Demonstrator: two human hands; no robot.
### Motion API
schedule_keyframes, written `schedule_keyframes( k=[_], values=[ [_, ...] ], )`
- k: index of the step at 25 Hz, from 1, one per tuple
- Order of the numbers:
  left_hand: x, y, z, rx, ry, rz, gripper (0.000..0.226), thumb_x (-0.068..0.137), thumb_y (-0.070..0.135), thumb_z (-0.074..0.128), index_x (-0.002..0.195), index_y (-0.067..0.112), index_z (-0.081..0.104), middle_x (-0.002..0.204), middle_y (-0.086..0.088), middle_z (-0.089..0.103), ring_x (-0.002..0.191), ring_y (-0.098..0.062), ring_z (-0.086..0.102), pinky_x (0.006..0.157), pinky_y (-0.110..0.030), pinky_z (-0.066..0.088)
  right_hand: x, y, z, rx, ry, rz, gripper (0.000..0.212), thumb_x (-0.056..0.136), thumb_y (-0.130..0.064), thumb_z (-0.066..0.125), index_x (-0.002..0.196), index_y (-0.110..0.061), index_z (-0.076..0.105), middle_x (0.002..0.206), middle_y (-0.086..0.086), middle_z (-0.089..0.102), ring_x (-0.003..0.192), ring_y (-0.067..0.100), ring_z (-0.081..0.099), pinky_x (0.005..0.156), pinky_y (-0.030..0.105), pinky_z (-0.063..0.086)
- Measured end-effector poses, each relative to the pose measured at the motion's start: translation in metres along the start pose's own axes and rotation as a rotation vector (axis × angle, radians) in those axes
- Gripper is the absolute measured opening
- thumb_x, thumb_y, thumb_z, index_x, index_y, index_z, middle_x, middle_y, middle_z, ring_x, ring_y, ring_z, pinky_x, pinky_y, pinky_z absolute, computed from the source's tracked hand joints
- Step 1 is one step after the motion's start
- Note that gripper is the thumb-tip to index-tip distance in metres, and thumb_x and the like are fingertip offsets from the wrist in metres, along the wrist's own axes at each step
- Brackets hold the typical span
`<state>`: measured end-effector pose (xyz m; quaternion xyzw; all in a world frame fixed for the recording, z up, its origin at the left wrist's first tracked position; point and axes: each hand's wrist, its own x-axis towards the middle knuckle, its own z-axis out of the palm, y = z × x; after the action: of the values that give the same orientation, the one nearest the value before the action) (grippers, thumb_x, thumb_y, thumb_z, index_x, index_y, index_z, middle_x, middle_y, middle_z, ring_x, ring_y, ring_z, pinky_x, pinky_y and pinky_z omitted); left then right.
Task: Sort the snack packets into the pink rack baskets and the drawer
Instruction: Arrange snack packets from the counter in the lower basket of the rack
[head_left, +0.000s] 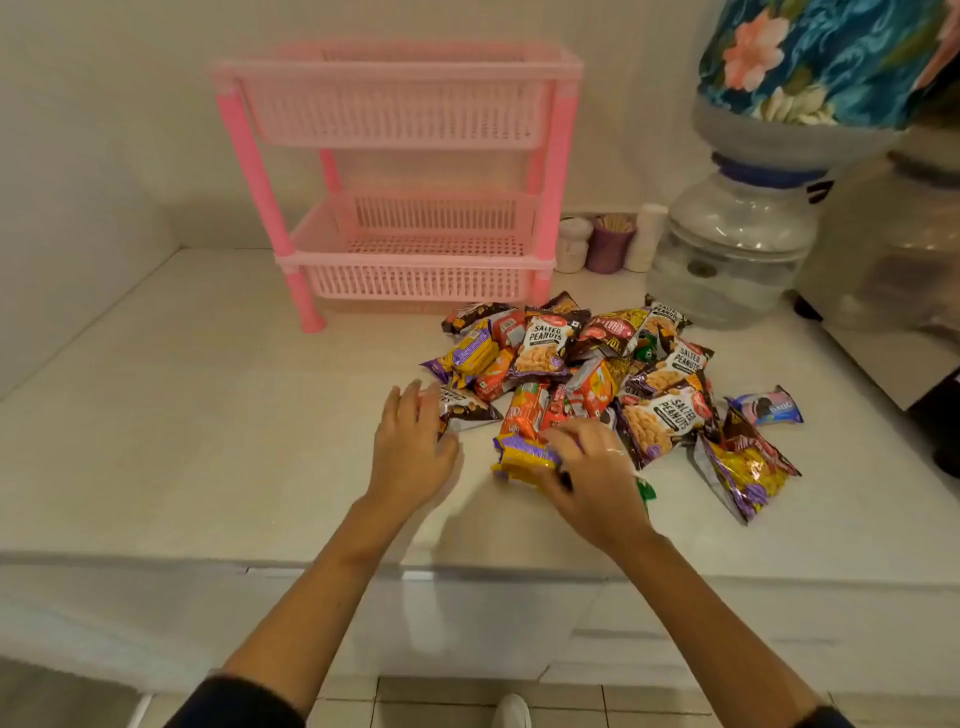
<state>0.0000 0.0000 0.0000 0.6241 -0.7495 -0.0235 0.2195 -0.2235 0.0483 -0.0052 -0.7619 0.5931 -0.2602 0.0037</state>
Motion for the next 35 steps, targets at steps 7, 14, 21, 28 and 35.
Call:
schedule_keyframes(
  k=[7,14,21,28,35],
  values=[
    [0.070,-0.008,0.035,0.224,-0.330,-0.072,0.059,0.086,0.052,0.051,0.134,0.021,0.038,0.130,-0.012,0.044,0.111,-0.035,0.051,0.089,-0.042,0.043,0.037,-0.003,0.039,-0.204,-0.216,-0.210,0.062,0.074,-0.048,0.064,0.127,-0.018,0.054,0.103,0.004,0.064,0.083,0.023,0.065,0.061,0.031,0.053],
    [0.081,-0.048,0.004,-0.134,-0.413,-0.232,0.054,0.077,0.033,0.062,0.120,0.015,0.035,0.102,-0.007,0.063,0.087,-0.030,0.063,0.070,-0.037,0.051,0.072,-0.037,0.045,0.125,-0.266,-0.036,0.063,0.076,-0.061,0.050,0.129,-0.028,0.041,0.113,-0.010,0.053,0.089,0.007,0.057,0.066,0.021,0.050],
    [0.130,-0.118,-0.076,-0.586,-0.494,-0.349,0.044,0.078,0.040,0.056,0.115,0.026,0.039,0.086,0.002,0.060,0.071,-0.015,0.059,0.058,-0.030,0.045,0.158,-0.092,0.045,0.521,-0.053,0.199,0.051,0.075,-0.065,0.057,0.119,-0.042,0.044,0.103,-0.033,0.049,0.094,-0.013,0.051,0.072,0.005,0.039],
    [0.243,-0.142,-0.104,-0.729,-0.107,-0.285,0.045,0.071,0.050,0.045,0.109,0.028,0.036,0.097,-0.004,0.061,0.090,-0.027,0.061,0.078,-0.039,0.049,0.306,-0.132,0.061,0.927,0.153,0.488,0.038,0.079,-0.049,0.068,0.109,-0.034,0.052,0.094,-0.009,0.066,0.077,0.004,0.065,0.062,0.027,0.056],
    [0.380,-0.165,-0.053,-0.254,-0.146,-0.311,0.052,0.094,0.036,0.041,0.139,0.016,0.025,0.125,-0.016,0.045,0.088,-0.031,0.052,0.069,-0.035,0.039,0.459,-0.101,0.092,0.829,-0.110,0.753,0.021,0.084,-0.027,0.062,0.087,-0.010,0.050,0.071,0.014,0.053,0.057,0.023,0.053,0.051,0.026,0.042]
  ],
)
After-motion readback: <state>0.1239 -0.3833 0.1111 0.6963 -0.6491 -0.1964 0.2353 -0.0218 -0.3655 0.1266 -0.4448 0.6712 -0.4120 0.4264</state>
